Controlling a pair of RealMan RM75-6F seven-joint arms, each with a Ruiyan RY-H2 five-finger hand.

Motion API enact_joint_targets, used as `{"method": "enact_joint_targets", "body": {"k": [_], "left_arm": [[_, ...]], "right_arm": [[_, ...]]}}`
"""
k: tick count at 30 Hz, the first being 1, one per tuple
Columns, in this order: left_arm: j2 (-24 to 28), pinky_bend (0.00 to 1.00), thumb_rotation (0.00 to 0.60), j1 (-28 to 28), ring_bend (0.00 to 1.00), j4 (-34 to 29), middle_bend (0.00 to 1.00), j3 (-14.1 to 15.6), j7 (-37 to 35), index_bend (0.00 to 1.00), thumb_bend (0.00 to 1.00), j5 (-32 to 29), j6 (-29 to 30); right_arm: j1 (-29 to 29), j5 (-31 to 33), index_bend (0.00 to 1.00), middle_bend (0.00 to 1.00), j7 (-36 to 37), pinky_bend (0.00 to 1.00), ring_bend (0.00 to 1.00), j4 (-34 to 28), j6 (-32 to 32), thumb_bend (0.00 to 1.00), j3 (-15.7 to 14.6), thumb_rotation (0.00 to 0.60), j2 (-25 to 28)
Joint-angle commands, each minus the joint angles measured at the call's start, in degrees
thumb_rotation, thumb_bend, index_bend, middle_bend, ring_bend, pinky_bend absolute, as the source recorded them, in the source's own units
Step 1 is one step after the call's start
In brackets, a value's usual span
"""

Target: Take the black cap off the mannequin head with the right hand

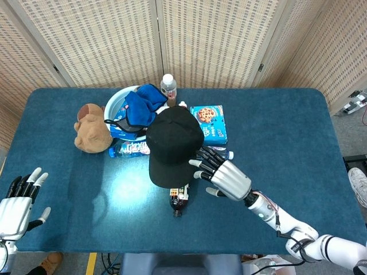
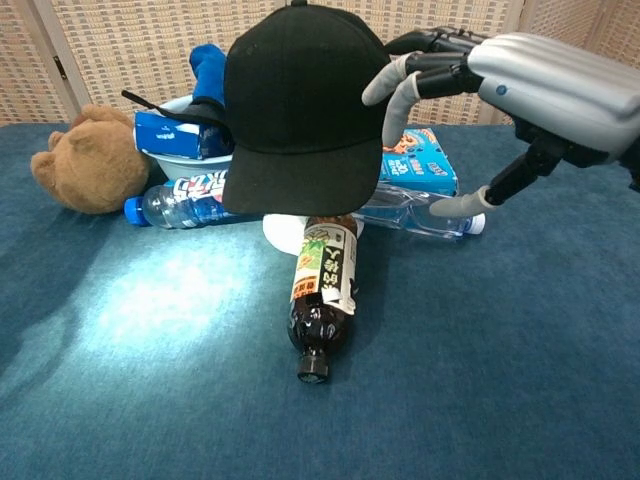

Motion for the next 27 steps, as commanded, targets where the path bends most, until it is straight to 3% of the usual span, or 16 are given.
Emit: {"method": "enact_joint_targets", "body": {"k": [1, 15, 27], "left_arm": [[0.1, 0.00, 0.600, 0.0, 0.06, -0.1, 0.00, 0.0, 0.1, 0.06, 0.28, -0.1, -0.1], [0.2, 0.00, 0.600, -0.4, 0.07, -0.2, 0.00, 0.0, -0.1, 0.06, 0.28, -0.7, -0.9], [0.4, 0.00, 0.600, -0.5, 0.07, 0.0, 0.00, 0.1, -0.6, 0.06, 0.28, -1.2, -1.3]], "right_arm": [[1.3, -0.4, 0.43, 0.21, -0.3, 0.00, 0.02, 2.3, 0.7, 0.07, -0.2, 0.600, -2.1], [4.6, 0.4, 0.38, 0.18, -1.7, 0.00, 0.01, 11.3, 3.5, 0.05, -0.4, 0.600, -9.4], [7.1, 1.0, 0.35, 0.17, -3.3, 0.00, 0.00, 15.3, 4.1, 0.05, -1.0, 0.600, -13.4]]}}
